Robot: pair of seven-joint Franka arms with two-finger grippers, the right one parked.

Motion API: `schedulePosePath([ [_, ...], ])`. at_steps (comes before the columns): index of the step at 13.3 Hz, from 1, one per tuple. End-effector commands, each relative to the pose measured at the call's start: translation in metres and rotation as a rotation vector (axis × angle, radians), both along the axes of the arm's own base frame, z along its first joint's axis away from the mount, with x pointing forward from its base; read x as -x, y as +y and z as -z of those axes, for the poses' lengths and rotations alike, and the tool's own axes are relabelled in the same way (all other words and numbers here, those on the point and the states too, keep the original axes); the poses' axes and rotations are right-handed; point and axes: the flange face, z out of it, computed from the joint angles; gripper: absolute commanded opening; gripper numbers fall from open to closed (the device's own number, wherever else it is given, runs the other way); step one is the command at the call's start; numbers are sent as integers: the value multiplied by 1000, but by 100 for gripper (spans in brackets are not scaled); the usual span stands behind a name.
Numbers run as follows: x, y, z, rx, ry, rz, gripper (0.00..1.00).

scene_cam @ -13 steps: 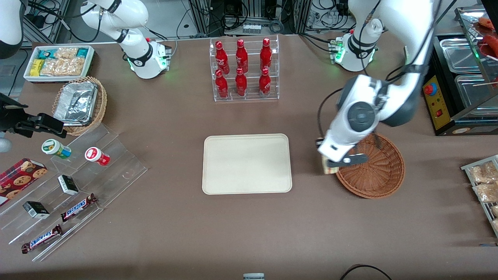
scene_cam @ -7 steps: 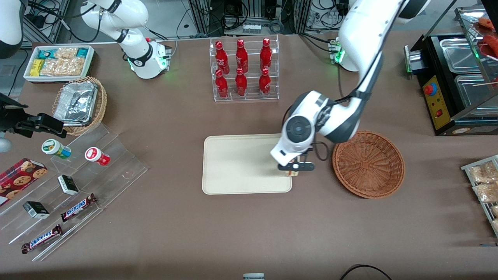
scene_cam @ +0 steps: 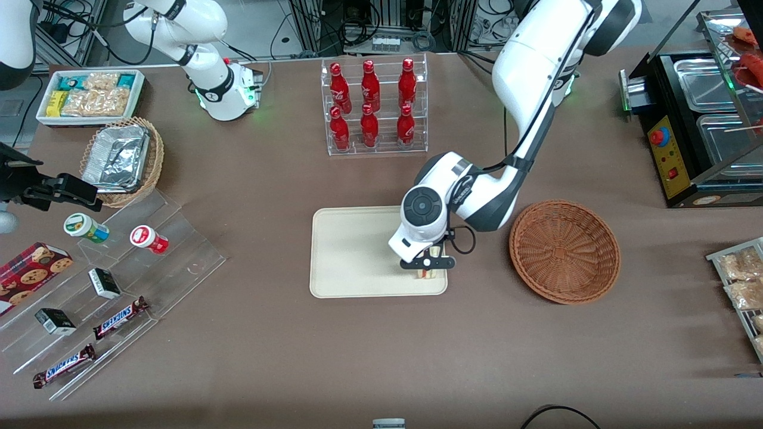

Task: Place sandwich from basket to tray
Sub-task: 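Carry the sandwich with the left gripper over the cream tray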

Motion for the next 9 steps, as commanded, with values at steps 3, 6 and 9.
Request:
schedulePosePath([
  [3,-10,-19,-1,5,-34,-41,0],
  [6,-6,-38,7,11,-41,-32,0],
  [9,1,-46,15,9,-37,-22,0],
])
